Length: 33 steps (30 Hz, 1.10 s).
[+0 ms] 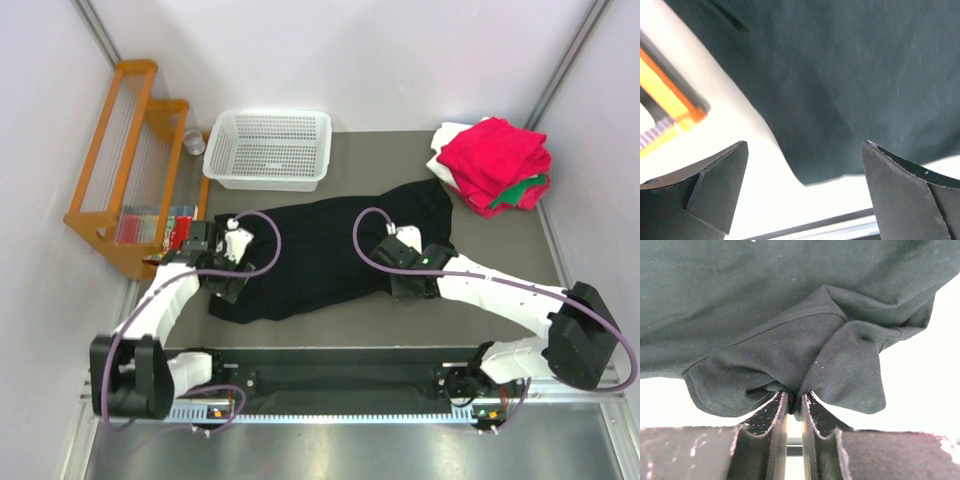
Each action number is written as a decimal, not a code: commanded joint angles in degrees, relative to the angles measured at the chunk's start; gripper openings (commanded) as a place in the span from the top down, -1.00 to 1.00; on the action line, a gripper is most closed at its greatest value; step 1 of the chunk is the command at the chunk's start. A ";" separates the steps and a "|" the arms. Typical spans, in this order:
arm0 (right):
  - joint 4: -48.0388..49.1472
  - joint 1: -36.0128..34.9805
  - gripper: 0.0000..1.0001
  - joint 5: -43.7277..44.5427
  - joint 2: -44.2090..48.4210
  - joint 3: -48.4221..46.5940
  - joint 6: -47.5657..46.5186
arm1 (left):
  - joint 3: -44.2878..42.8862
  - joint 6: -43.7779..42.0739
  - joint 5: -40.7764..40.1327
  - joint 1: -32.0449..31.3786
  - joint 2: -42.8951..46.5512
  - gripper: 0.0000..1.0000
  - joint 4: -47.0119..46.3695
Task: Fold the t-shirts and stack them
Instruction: Fold the tshirt
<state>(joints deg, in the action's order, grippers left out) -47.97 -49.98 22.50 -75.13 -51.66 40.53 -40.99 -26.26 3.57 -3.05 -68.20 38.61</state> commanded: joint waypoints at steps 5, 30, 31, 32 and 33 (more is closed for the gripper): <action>2.43 1.46 0.73 -2.72 -2.12 1.65 -1.07 | 7.42 -7.66 -0.68 0.24 18.27 -0.97 7.79; 7.45 5.06 0.67 -8.70 -4.06 0.94 -7.05 | 2.50 -5.91 2.14 0.32 -1.67 -0.16 5.51; 7.27 5.15 0.67 -8.70 -3.80 0.95 -7.13 | 2.32 -5.73 2.05 0.32 -1.67 -0.05 5.25; 7.01 5.06 0.67 -8.44 -3.71 0.86 -7.05 | 2.23 -5.38 2.05 0.32 -1.58 0.11 5.16; 6.83 5.24 0.67 -8.27 -3.10 0.95 -6.96 | 2.23 -5.38 2.05 0.24 -1.41 0.38 4.99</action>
<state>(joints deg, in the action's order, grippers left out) -41.74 -45.63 13.47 -79.70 -49.50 34.46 -36.58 -32.77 4.91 -3.05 -69.93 45.87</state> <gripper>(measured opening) 0.168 0.471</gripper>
